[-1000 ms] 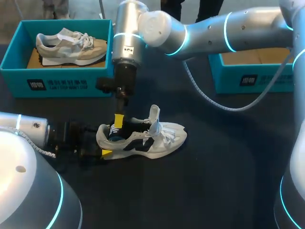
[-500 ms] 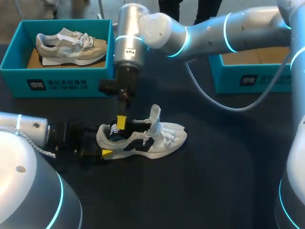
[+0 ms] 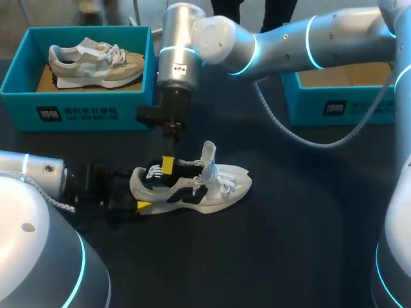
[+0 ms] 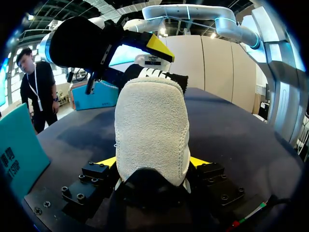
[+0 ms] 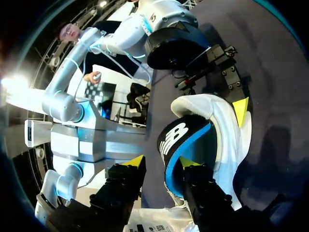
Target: Take the shoe out of the shoebox, open the shoe tongue, remove and reinsert the insole, then place the shoe into the shoebox
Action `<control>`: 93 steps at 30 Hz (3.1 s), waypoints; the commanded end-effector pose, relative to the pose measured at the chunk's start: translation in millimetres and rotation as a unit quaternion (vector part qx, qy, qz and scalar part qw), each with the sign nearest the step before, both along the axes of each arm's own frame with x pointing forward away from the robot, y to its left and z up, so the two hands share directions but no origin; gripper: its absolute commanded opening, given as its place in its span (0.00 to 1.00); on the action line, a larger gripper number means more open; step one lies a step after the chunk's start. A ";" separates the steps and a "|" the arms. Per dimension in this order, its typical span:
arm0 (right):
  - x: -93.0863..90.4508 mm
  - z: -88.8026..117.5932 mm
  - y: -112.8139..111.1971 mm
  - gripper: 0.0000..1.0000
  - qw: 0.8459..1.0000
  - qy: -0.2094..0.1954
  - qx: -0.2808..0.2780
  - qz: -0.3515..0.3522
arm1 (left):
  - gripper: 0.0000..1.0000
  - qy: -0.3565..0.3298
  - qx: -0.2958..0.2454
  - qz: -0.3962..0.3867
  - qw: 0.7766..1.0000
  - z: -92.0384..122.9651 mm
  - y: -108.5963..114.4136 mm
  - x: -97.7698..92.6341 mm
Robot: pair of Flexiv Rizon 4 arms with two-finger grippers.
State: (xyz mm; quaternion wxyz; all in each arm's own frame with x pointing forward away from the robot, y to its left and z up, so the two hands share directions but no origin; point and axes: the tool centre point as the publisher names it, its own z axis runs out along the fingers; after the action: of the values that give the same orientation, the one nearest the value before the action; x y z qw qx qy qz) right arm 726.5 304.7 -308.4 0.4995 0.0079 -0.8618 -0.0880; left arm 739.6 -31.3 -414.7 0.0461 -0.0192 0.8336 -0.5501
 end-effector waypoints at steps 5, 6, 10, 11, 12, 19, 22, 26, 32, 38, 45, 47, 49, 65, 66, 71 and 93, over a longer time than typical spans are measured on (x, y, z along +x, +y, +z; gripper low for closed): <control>-0.8 -6.4 4.6 0.35 1.000 0.004 0.009 0.003 | 0.00 -0.001 0.000 0.000 1.000 -3.0 2.0 -0.9; -0.7 -6.9 5.2 0.34 1.000 0.005 0.010 0.003 | 0.00 -0.001 0.000 0.000 1.000 -3.0 2.0 -0.9; 0.4 -9.1 8.0 0.18 1.000 0.005 0.013 0.004 | 0.00 -0.001 0.000 0.000 1.000 -3.0 2.0 -0.9; 0.7 -9.4 8.2 0.12 1.000 0.005 0.014 0.004 | 0.00 -0.001 0.000 0.000 1.000 -3.0 2.0 -0.9; 1.2 -9.8 8.6 0.02 1.000 0.004 0.014 0.004 | 0.00 -0.001 0.000 0.000 1.000 -3.0 2.0 -0.9; 2.9 -11.0 13.0 0.00 1.000 -0.002 0.029 0.003 | 0.00 -0.001 0.000 0.000 1.000 -3.0 2.0 -0.9; 3.7 -7.4 12.7 0.00 0.999 -0.009 0.039 -0.004 | 0.00 -0.001 0.000 0.000 1.000 -3.0 2.0 -0.9; 6.4 3.3 14.2 0.00 0.998 -0.022 0.056 -0.009 | 0.00 -0.001 0.000 0.000 1.000 -3.0 2.0 -0.9; 15.3 24.6 21.1 0.00 0.995 -0.051 0.087 -0.008 | 0.00 -0.001 0.000 0.000 1.000 -3.0 2.0 -0.9; 21.9 40.3 24.5 0.00 0.990 -0.079 0.115 -0.012 | 0.00 -0.001 0.000 0.000 1.000 -3.0 2.0 -0.9; 33.1 58.3 29.5 0.00 0.966 -0.162 0.192 -0.063 | 0.00 -0.001 0.000 0.000 1.000 -3.0 2.0 -0.9; 35.8 64.8 32.1 0.00 0.955 -0.189 0.215 -0.082 | 0.00 -0.001 0.000 0.000 1.000 -3.0 2.0 -0.9; 37.6 71.2 32.9 0.00 0.945 -0.212 0.227 -0.099 | 0.00 -0.001 0.000 0.000 1.000 -3.0 2.0 -0.9; 55.8 119.6 43.7 0.00 0.870 -0.343 0.303 -0.184 | 0.00 -0.001 0.000 0.000 1.000 -3.0 2.0 -0.9; 55.8 119.6 43.7 0.00 0.870 -0.343 0.303 -0.184 | 0.00 -0.001 0.000 0.000 1.000 -3.0 2.0 -0.9; 55.8 119.6 43.7 0.00 0.870 -0.343 0.303 -0.184 | 0.00 -0.001 0.000 0.000 1.000 -3.0 2.0 -0.9; 68.7 157.7 48.2 0.00 0.842 -0.327 0.375 -0.210 | 0.00 -0.001 0.000 0.000 1.000 -3.0 2.0 -0.9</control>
State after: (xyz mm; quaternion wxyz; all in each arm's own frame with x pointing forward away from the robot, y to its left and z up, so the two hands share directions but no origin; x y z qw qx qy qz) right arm 799.1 359.5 -152.8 0.1234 0.0460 -0.8653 -0.4837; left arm 739.7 -31.1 -414.8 0.0461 -0.0194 0.8336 -0.5501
